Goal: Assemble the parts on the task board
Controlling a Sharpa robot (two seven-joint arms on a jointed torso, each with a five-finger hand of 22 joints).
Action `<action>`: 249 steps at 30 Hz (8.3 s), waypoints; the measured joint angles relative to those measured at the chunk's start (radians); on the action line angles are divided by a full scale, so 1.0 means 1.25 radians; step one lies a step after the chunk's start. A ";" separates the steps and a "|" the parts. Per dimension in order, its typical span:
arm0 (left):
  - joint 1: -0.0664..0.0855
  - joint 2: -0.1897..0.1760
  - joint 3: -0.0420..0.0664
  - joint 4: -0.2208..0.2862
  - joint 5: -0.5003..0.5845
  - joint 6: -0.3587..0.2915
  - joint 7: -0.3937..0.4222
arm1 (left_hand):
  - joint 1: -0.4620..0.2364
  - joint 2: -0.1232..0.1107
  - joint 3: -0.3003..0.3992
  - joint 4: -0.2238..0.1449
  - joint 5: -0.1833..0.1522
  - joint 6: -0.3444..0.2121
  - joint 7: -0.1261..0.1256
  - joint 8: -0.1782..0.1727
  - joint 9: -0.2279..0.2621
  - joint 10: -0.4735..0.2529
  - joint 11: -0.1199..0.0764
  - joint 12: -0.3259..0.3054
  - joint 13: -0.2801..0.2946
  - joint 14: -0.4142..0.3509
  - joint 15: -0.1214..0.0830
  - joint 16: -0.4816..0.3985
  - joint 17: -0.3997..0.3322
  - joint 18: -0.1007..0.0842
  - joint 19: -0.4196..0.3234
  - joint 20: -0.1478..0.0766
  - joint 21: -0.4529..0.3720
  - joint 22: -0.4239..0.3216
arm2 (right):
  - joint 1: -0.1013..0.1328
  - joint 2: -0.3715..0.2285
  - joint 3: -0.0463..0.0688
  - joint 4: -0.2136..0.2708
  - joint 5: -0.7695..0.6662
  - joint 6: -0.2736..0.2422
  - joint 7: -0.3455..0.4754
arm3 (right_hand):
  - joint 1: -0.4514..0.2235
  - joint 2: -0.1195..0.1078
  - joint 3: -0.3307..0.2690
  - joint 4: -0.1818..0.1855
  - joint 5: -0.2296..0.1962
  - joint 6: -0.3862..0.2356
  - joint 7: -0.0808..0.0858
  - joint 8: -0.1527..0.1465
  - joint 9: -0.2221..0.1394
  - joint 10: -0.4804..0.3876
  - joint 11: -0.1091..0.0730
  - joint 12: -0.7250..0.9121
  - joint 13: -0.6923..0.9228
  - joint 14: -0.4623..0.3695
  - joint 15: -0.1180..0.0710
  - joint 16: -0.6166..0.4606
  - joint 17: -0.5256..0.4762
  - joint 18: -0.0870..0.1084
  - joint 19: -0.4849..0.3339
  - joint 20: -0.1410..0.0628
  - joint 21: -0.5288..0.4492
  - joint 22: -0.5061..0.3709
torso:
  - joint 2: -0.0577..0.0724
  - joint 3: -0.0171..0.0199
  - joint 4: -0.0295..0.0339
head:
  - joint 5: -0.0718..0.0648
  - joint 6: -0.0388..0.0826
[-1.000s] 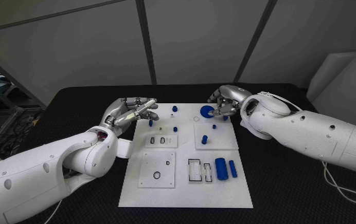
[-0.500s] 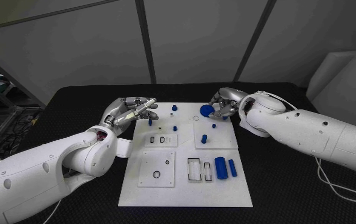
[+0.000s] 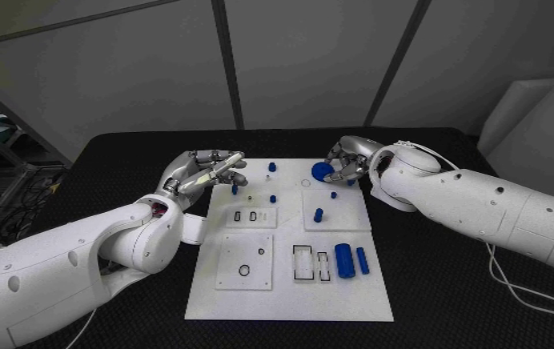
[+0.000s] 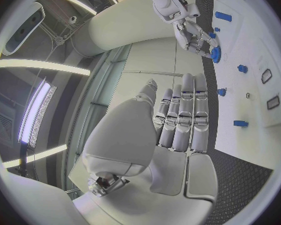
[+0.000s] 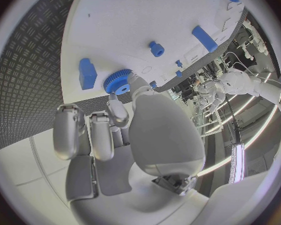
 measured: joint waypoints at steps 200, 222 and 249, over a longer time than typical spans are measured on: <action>-0.002 0.010 0.000 -0.033 0.000 0.013 -0.016 | 0.000 0.000 0.000 0.000 0.000 -0.003 0.003 -0.009 0.000 0.000 0.000 -0.010 0.000 -0.003 0.003 -0.006 0.008 0.000 -0.003 0.003 0.000 0.000 | -0.011 -0.142 -0.022 0.006 0.204 -0.130 0.313 | 0.012 0.007 0.078 -0.061 -0.014 0.039 -0.001 -0.019 -0.013 0.065 -0.003 0.114 0.112 -0.003 0.008 0.031 0.000 -0.012 0.027 0.001 0.032 -0.001 | -0.008 0.0092 -0.0146 | -0.013 -0.001; -0.004 0.010 0.000 -0.039 0.000 0.013 -0.017 | 0.000 0.000 0.002 -0.002 0.001 -0.003 0.003 -0.009 0.000 0.000 0.000 -0.010 0.000 -0.003 0.003 -0.009 0.010 0.000 -0.003 0.003 0.000 0.000 | -0.036 -0.129 -0.023 -0.019 0.196 -0.074 0.325 | 0.012 0.007 0.074 -0.061 -0.017 0.034 0.000 -0.019 -0.013 0.066 -0.003 0.114 0.112 -0.003 0.008 0.031 0.000 -0.012 0.027 0.001 0.029 -0.001 | -0.008 0.0071 -0.0146 | -0.014 -0.012; -0.004 0.009 0.000 -0.040 0.000 0.012 -0.017 | 0.000 0.000 0.002 -0.002 0.001 -0.003 0.003 -0.009 0.000 0.000 0.000 -0.010 0.000 -0.005 0.005 -0.009 0.010 0.000 -0.003 0.003 0.000 0.000 | -0.047 -0.106 -0.023 -0.044 0.183 -0.046 0.324 | 0.013 0.027 0.067 -0.063 -0.017 0.067 -0.001 -0.006 -0.006 0.071 -0.003 0.124 0.112 -0.003 0.008 0.031 0.000 -0.012 0.027 0.001 0.029 -0.001 | -0.008 0.0073 -0.0142 | -0.011 -0.016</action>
